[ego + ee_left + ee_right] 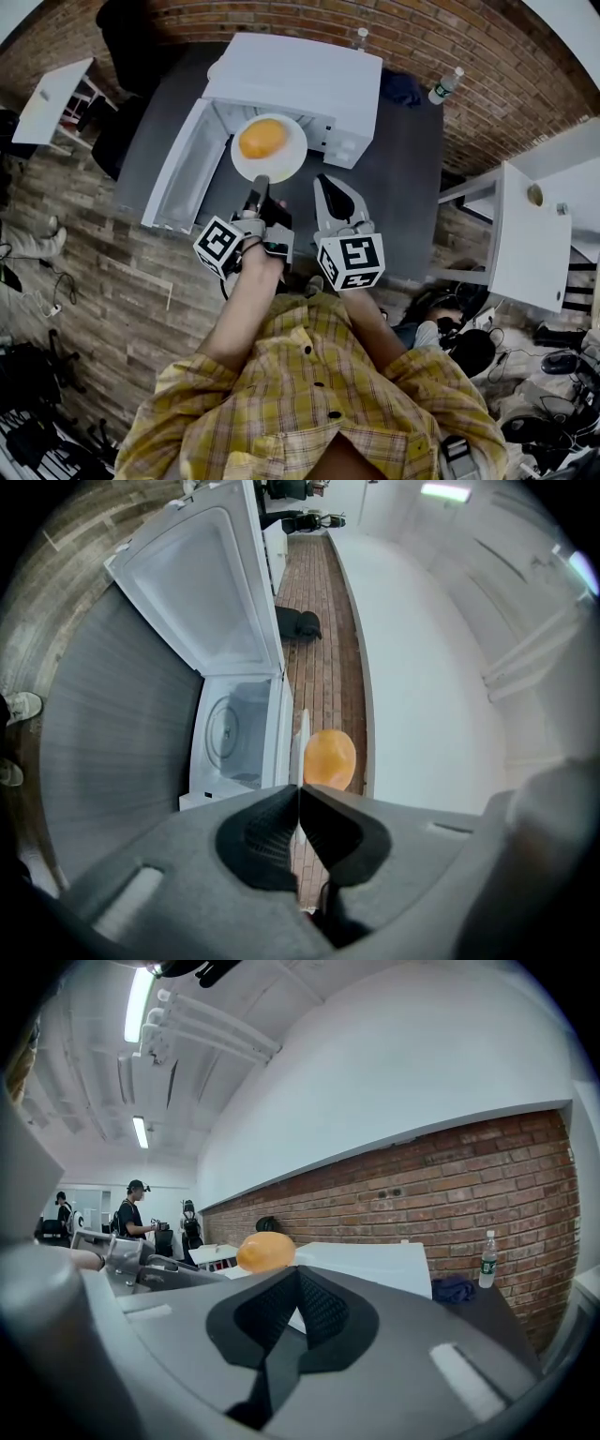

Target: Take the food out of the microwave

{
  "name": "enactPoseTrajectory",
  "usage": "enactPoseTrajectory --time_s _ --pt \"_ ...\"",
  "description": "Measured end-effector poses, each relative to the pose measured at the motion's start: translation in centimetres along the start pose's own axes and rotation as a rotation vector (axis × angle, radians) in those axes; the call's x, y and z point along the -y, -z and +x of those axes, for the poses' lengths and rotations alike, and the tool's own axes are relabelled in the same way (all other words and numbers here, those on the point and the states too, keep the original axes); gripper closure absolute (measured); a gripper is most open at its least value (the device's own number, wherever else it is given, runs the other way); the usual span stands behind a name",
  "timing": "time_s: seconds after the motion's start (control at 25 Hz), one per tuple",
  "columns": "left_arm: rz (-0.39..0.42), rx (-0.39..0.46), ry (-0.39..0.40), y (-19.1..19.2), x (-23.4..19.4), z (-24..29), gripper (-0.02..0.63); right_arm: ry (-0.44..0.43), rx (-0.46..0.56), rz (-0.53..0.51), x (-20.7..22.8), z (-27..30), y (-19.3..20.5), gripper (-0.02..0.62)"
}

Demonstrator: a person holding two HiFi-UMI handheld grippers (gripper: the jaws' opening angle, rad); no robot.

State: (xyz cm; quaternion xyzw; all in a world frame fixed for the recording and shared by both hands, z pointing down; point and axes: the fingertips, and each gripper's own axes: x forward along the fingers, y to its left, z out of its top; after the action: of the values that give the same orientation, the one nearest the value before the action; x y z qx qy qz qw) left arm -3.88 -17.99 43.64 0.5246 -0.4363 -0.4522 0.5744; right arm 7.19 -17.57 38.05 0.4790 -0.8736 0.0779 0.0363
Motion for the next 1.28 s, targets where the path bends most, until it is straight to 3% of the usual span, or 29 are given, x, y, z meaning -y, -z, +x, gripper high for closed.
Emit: enactPoseTrajectory --time_s 0.4,0.6,1.28 --pt "0.021 -0.013 0.022 1.2 2.0 -1.2 0.6 0.007 0.017 0.015 0.2 -0.9 -0.7 0.592" --pt "-0.017 -0.002 0.08 1.7 4.2 -1.1 0.6 -0.001 0.028 0.023 0.2 -1.1 -1.0 0.593" --pt "-0.012 0.009 0.113 2.0 5.5 -1.4 0.6 -0.014 0.051 -0.002 0.2 -1.1 -1.5 0.595"
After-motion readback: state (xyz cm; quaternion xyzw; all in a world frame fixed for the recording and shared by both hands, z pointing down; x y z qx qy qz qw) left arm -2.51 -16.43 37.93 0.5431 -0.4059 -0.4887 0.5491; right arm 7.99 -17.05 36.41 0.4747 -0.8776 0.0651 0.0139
